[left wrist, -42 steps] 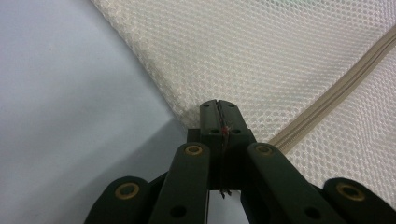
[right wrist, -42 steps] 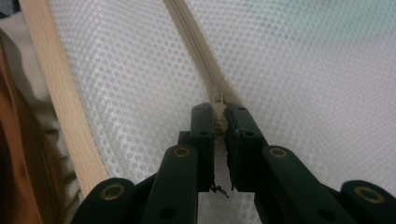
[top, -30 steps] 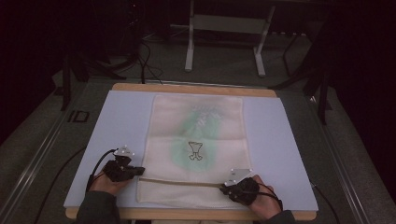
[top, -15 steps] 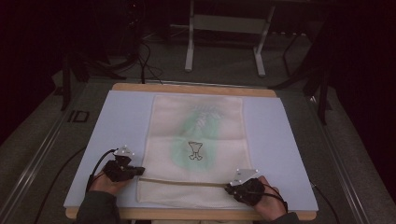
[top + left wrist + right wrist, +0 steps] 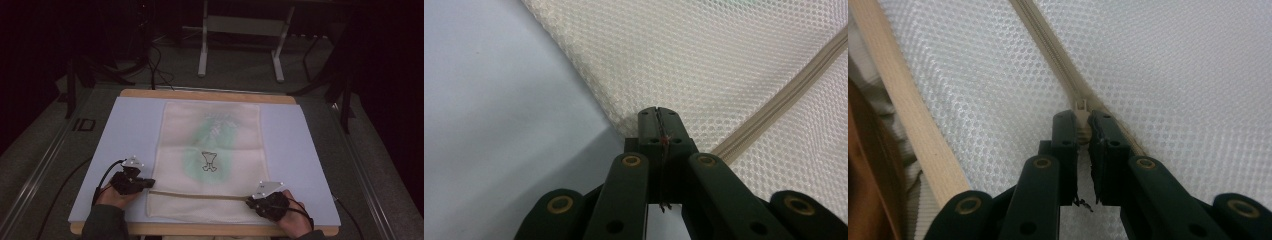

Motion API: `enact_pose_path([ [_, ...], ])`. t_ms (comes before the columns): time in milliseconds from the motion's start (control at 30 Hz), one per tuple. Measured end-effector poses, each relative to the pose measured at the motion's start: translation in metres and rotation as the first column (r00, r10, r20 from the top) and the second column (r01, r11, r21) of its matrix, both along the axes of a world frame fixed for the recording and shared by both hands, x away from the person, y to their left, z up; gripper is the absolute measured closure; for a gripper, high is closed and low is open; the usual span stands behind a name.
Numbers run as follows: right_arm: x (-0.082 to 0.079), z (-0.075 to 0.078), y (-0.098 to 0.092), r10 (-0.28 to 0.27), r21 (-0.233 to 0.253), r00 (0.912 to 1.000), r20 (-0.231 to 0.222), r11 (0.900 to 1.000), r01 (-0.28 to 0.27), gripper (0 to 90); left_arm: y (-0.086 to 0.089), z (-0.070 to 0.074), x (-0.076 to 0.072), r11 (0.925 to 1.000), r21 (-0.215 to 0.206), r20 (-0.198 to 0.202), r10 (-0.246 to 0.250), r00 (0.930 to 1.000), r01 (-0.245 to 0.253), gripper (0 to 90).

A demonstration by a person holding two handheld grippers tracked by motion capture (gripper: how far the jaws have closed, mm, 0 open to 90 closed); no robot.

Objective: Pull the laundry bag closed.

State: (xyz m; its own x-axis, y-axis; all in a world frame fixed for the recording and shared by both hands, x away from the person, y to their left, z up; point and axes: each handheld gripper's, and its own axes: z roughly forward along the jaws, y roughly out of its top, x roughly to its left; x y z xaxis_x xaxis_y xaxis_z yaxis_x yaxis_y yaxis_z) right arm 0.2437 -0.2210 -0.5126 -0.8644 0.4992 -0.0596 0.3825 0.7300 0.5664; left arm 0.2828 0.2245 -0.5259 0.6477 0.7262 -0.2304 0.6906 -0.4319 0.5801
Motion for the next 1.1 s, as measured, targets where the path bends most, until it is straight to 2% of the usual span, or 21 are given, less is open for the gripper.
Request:
enact_pose_path([
  [667, 0.000, 0.003, -0.022, -0.036, -0.001, 0.9994, 0.002, 0.999, 0.036, 82.3, 0.000, 0.000, 0.000, 1.0000, 0.001, 0.000, -0.001, 1.0000, 0.001, 89.7],
  [733, 0.000, 0.004, -0.025, -0.034, 0.015, 0.9994, -0.003, 0.999, 0.034, 82.3, 0.000, 0.000, 0.000, 1.0000, 0.002, 0.000, -0.001, 1.0000, 0.001, 89.7],
  [1000, 0.001, 0.003, -0.028, -0.021, 0.019, 0.9997, -0.008, 1.000, 0.021, 82.3, 0.000, 0.000, 0.000, 1.0000, 0.005, 0.001, -0.002, 1.0000, 0.002, 89.7],
  [1067, 0.002, 0.003, -0.030, -0.021, 0.001, 0.9998, -0.004, 1.000, 0.021, 82.3, -0.001, 0.000, 0.000, 1.0000, 0.005, 0.000, -0.002, 1.0000, 0.002, 89.7],
  [1100, 0.002, 0.003, -0.033, -0.025, 0.010, 0.9997, -0.005, 1.000, 0.025, 82.3, -0.001, 0.000, 0.000, 1.0000, 0.004, 0.000, -0.002, 1.0000, 0.002, 89.8],
])
